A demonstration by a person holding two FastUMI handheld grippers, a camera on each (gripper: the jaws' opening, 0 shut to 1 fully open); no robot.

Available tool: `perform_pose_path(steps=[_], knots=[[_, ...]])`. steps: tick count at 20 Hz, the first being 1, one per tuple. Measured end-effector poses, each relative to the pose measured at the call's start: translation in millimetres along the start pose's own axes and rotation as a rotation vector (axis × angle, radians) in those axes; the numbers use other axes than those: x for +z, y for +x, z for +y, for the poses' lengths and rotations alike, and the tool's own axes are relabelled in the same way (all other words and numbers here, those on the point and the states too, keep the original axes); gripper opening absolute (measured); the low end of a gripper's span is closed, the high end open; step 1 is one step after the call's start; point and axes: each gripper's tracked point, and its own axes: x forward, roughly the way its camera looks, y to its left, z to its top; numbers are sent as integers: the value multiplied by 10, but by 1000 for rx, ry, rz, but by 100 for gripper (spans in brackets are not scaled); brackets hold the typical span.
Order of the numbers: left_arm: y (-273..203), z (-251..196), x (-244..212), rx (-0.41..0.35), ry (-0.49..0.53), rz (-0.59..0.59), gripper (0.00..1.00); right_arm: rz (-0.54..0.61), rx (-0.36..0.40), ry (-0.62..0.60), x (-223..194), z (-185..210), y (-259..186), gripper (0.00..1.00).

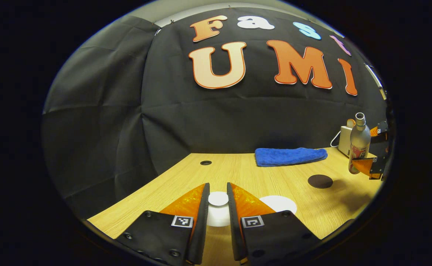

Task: Open the teacup lid with one hand, grasp the water bottle and pour water into the teacup with the other hand; after pouring, place the water bottle on the coaster and then close the teacup lid.

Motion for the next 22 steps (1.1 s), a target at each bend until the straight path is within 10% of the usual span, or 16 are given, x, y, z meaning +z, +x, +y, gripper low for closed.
perform_pose_path(steps=[22], knots=[[-205, 605, -113, 71, -21, 11, 34, -172, -114, -602, 579, 364, 116, 79]])
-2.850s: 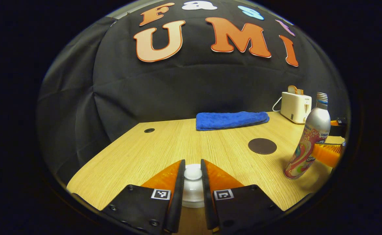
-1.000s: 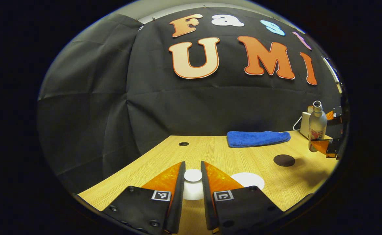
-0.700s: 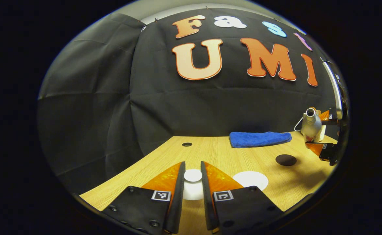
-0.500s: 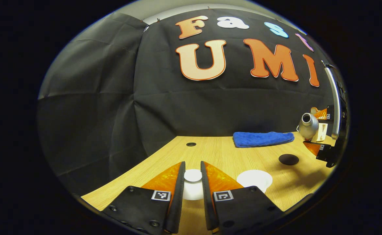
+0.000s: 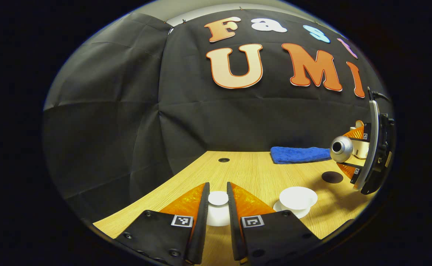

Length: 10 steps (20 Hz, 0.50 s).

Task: Open the teacup lid with one hand, grasp the water bottle and pour water into the teacup with the other hand; after pouring, place the water bottle on the coaster and then close the teacup lid.

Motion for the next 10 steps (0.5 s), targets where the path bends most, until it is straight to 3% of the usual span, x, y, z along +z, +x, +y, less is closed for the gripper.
perform_pose_path(steps=[6, 7, 10], knots=[[-5, 41, -79, -4, -14, 11, 34, -19, -87, -163, 59, 11, -29, 79], [-1, 46, -85, -3, -11, 15, 34, -26, -98, -192, 83, 29, -43, 75], [-4, 87, -77, -2, -13, 14, 34, -51, -117, -259, 129, -36, -73, 79]])
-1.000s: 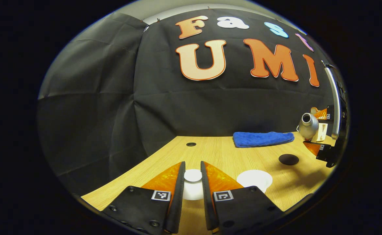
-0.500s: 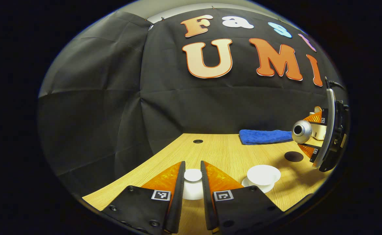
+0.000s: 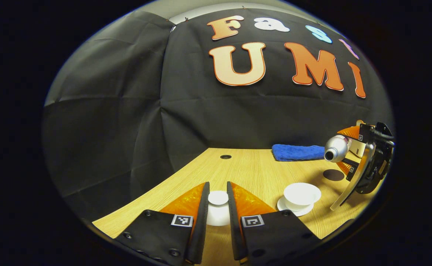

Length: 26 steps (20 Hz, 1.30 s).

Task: Open the teacup lid with one hand, grasp the water bottle and pour water into the teacup with the other hand; after pouring, place the water bottle on the coaster and then close the teacup lid.

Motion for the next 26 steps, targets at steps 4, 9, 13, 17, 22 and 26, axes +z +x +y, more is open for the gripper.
perform_pose_path(steps=[4, 9, 13, 17, 22, 26], knots=[[-7, 48, -28, 8, -2, 0, 34, -30, -63, -99, 31, -110, -26, 79], [-9, 77, -34, 11, -4, 0, 33, -54, -88, -151, 65, -199, -50, 79], [0, 88, -56, 11, -9, 4, 31, -63, -145, -205, 112, -232, -102, 78], [-5, 96, -61, 13, -9, 4, 34, -61, -168, -216, 112, -247, -109, 78], [-17, 90, -65, 13, -6, 0, 34, -71, -195, -244, 112, -287, -83, 79], [-7, 102, -61, 13, -6, -4, 31, -74, -218, -264, 123, -303, -91, 79]])
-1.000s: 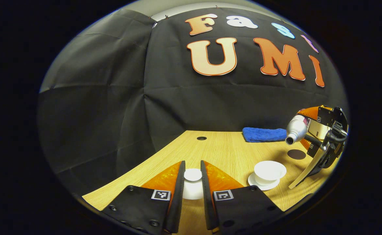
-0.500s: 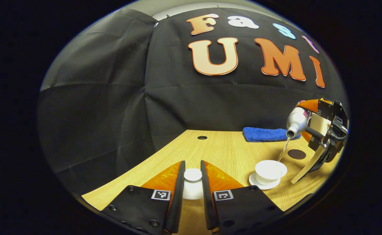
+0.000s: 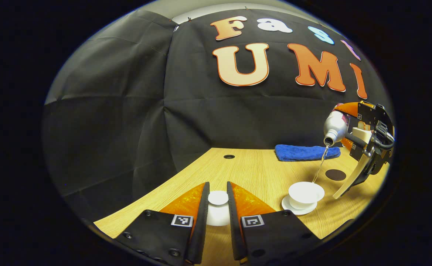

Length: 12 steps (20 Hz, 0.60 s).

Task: Open the teacup lid with one hand, grasp the water bottle and pour water into the teacup with the other hand; after pouring, place the water bottle on the coaster and then close the teacup lid.

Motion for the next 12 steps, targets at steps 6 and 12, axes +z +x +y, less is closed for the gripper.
perform_pose_path(steps=[6, 12], knots=[[1, 2, -5, -2, 0, -2, 34, -10, -35, -40, 4, -31, 13, 78], [8, 4, 13, -4, -3, -13, 34, -38, -52, -69, 13, -58, 48, 75]])
